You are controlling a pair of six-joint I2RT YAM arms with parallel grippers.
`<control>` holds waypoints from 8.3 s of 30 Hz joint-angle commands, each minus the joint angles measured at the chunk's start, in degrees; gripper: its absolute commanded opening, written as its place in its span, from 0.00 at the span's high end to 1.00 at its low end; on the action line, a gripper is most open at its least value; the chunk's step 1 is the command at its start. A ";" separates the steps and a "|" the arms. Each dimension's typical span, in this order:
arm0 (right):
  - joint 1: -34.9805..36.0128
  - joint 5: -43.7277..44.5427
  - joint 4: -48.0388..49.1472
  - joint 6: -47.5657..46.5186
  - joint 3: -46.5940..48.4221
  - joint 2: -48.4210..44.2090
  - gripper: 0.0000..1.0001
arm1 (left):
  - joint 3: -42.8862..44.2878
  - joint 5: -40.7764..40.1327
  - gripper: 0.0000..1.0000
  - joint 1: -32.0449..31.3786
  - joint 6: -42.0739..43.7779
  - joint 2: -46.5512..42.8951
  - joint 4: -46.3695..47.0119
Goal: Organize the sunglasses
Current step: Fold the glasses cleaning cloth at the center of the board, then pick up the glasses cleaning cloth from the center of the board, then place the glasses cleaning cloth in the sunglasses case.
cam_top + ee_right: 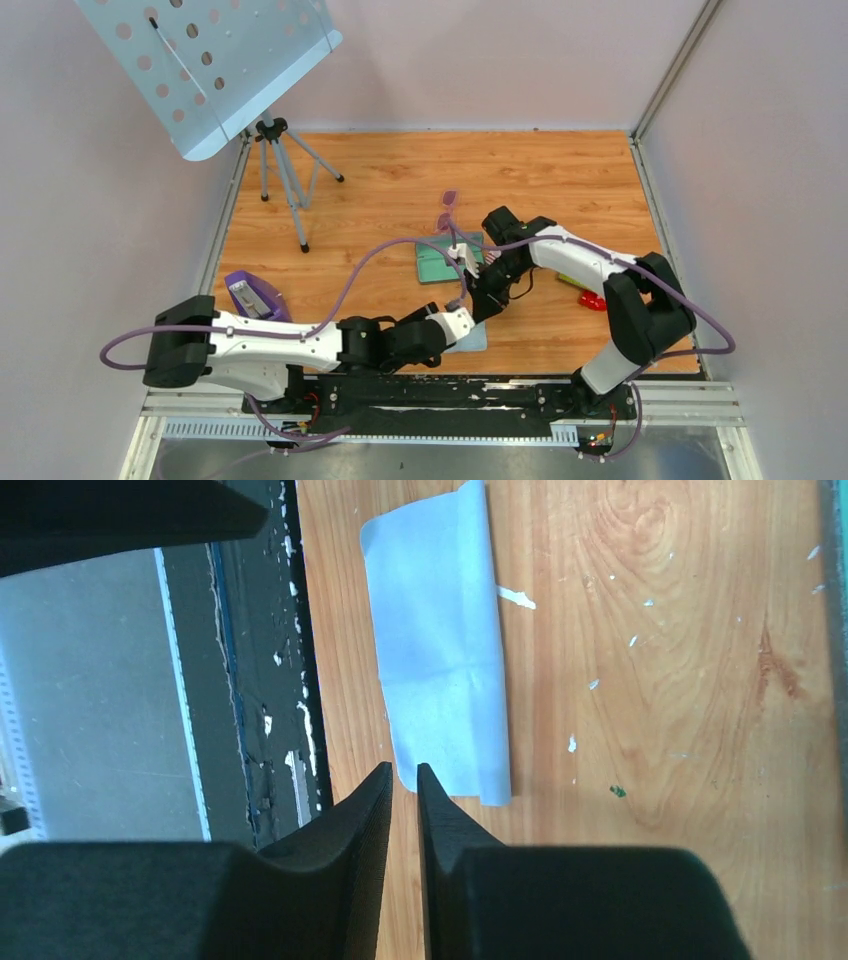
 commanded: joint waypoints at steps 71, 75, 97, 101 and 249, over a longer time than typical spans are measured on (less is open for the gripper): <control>-0.92 0.92 2.46 5.25 3.59 15.28 0.86 | -1.54 32.14 0.63 28.68 -18.12 9.13 5.23; -1.02 0.51 2.67 5.31 3.92 15.98 0.86 | -1.78 37.32 0.64 29.73 -17.20 11.09 7.63; -0.96 0.46 2.98 5.27 4.00 16.49 0.86 | 0.18 41.18 0.77 29.77 -15.69 15.75 7.68; -1.17 0.21 2.41 5.12 3.98 15.32 0.86 | 0.25 41.12 0.81 29.79 -15.73 15.85 7.59; -5.35 23.84 9.13 5.16 21.46 18.78 1.00 | 15.38 5.46 1.00 29.74 -1.80 26.12 14.35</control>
